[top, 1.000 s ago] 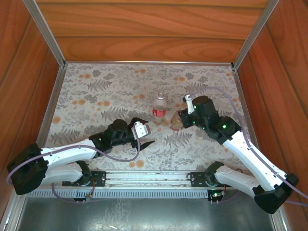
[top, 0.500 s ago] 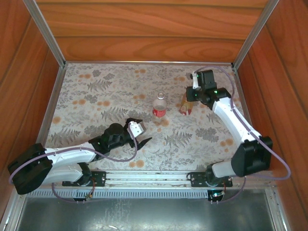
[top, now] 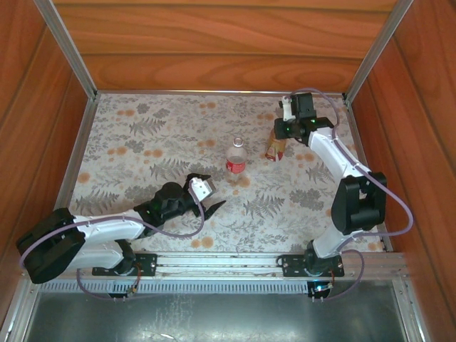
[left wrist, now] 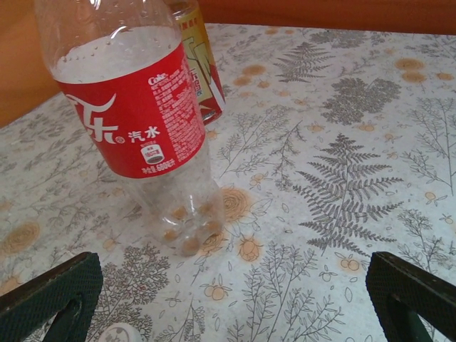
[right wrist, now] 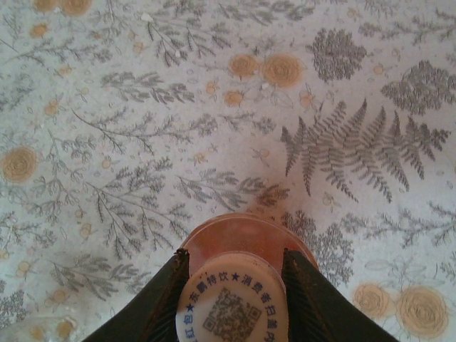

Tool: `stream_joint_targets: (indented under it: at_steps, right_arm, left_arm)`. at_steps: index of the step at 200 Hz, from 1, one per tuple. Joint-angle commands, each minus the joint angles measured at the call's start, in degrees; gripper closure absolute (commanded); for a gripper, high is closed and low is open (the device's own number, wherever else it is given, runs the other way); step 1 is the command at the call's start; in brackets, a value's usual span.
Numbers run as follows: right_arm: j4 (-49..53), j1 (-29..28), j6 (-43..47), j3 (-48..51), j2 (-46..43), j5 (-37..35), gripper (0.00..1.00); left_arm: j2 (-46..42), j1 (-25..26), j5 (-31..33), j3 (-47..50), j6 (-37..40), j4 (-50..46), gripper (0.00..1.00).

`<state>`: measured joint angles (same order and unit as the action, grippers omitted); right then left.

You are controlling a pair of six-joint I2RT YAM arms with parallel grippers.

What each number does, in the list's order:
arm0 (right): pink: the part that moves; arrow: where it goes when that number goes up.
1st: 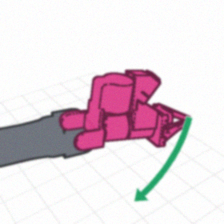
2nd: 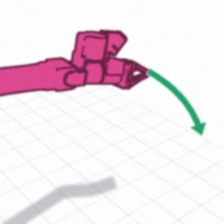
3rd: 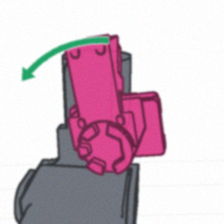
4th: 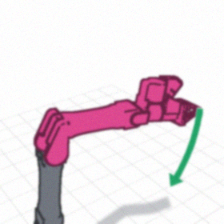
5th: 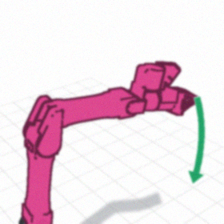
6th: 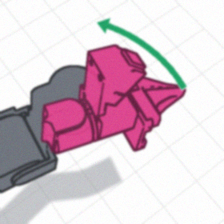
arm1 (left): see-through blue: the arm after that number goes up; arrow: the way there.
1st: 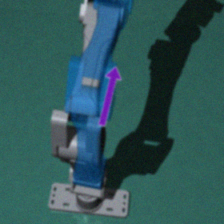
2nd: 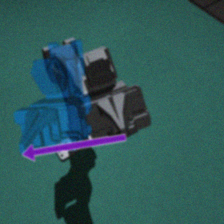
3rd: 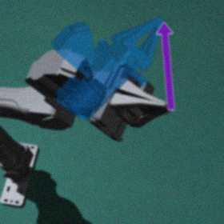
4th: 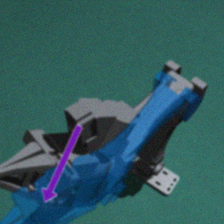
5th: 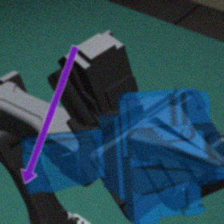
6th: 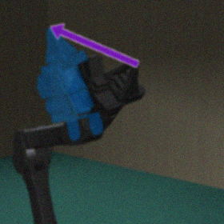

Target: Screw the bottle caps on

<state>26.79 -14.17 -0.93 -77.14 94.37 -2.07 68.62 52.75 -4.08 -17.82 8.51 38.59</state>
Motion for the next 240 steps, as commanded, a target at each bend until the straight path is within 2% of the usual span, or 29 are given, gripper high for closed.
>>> stream_joint_targets:
  at_steps: [1, 54, 77, 112, 149, 188, 240]
  right_arm:
    - [-0.3, 0.4, 1.6, -1.3, 0.4, 0.5, 0.76]
    - [-0.4, 0.4, 2.4, -0.4, -3.2, 0.4, 0.37]
    - [-0.9, 0.4, 3.1, 2.2, -7.2, 1.1, 0.29]
    - [-1.6, 0.2, 3.6, 8.2, -15.2, 6.1, 0.27]
    - [-5.6, -0.5, 2.1, 18.8, -28.5, 13.1, 0.26]
    - [-5.5, -1.3, 0.4, 26.0, -37.9, 17.1, 0.25]
    - [-3.4, -1.4, -0.8, 30.6, -44.0, 15.2, 0.24]
  left_arm:
    - [0.1, -0.8, 0.2, 0.9, -1.1, 2.6, 0.0]
    - [0.3, -2.4, 2.5, 2.1, -1.9, 2.6, 0.0]
    - [1.4, -4.3, 3.6, 2.4, -3.5, 2.6, 0.0]
    - [3.9, -4.9, 4.2, 1.8, -3.6, 2.6, 0.0]
    - [6.5, -6.2, 4.0, 0.7, -4.4, 2.6, 0.0]
    - [9.8, -6.2, -2.6, -3.5, -3.6, 3.7, 0.0]
    - [16.5, -6.1, -5.1, -10.3, -2.3, 7.0, 0.0]
